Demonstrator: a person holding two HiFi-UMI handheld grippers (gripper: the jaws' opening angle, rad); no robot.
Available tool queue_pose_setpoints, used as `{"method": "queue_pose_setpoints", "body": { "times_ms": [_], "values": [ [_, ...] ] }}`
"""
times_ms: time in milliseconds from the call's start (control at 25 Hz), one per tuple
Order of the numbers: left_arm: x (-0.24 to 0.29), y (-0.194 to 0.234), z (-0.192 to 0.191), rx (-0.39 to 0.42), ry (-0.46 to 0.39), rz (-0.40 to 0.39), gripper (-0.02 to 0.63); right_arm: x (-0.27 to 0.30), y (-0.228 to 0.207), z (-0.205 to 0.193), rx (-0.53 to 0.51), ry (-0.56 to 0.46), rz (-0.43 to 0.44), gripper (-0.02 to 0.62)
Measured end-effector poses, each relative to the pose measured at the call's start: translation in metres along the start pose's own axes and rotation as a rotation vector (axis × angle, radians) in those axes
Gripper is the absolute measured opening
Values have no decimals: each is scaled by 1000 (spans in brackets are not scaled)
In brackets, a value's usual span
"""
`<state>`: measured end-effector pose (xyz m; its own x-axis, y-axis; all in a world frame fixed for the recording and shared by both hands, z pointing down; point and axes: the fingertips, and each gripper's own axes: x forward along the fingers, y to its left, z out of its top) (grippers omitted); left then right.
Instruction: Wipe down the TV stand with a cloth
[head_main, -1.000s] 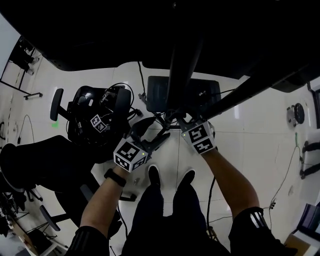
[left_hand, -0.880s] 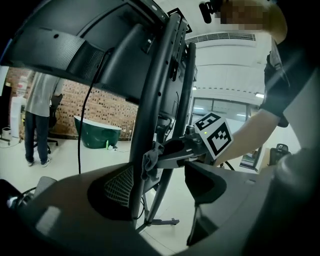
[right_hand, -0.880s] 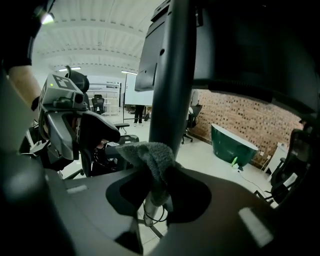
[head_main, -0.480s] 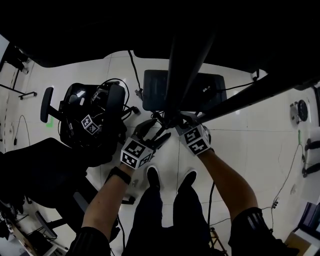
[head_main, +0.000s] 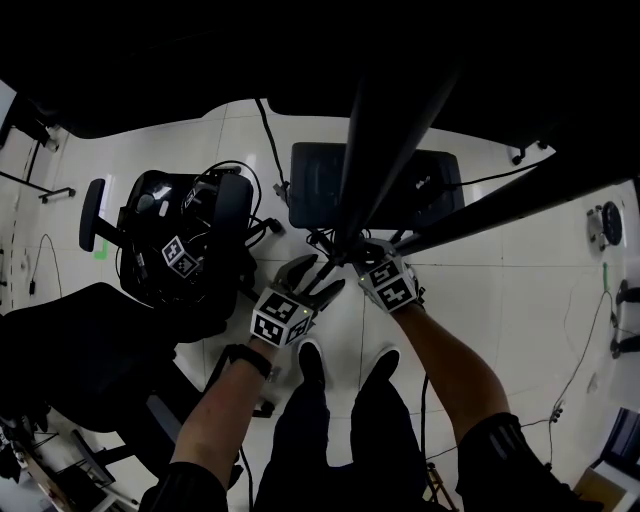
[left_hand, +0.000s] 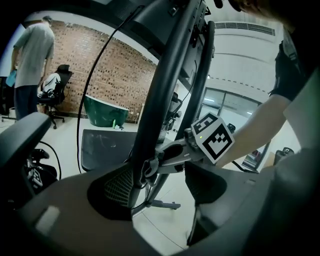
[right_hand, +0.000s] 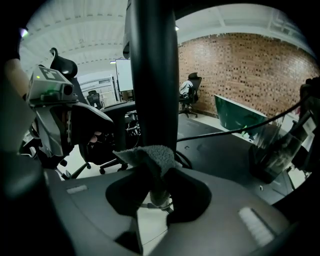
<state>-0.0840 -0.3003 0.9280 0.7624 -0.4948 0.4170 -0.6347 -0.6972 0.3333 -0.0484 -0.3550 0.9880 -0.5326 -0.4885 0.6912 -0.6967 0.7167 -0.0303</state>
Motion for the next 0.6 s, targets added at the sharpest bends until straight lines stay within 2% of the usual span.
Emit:
{"method": "queue_pose_setpoints", "body": {
  "times_ms": [280, 440, 600],
  "values": [
    [-1, -12, 5, -1, 9, 10, 350, -11, 6, 1, 58, -8, 6, 73],
    [-12, -39, 37, 33, -41, -5, 350, -50, 14, 28, 78, -87, 21, 69],
    [-35, -78, 80, 78, -96, -26, 350, -116, 18, 72, 79, -207, 17, 69]
  ]
}}
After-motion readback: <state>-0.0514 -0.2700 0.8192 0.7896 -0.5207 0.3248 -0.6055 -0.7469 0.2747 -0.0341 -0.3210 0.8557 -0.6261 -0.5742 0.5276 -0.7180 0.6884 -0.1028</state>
